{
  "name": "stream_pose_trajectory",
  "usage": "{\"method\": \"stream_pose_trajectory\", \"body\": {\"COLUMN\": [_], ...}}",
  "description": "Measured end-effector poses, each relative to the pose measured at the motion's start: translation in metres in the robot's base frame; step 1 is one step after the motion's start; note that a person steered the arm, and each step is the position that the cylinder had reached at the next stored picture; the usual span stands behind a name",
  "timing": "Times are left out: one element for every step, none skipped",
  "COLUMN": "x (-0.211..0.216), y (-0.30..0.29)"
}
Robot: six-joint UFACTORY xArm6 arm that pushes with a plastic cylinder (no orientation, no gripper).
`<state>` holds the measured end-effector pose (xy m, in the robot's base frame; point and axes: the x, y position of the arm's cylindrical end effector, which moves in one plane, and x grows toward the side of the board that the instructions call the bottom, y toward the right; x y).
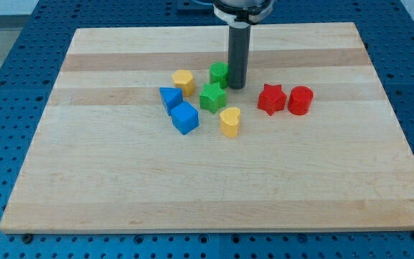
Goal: Place your arm between the red blocks
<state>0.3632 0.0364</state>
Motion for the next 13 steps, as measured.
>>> {"method": "stream_pose_trajectory", "body": {"x": [0.000,0.000,0.000,0.006,0.027,0.044,0.067,0.099,0.107,0.099,0.090,0.081,0.070], "y": [0.003,0.033,0.081,0.119,0.139,0.139,0.136,0.132,0.109,0.088,0.079,0.079,0.079]}}
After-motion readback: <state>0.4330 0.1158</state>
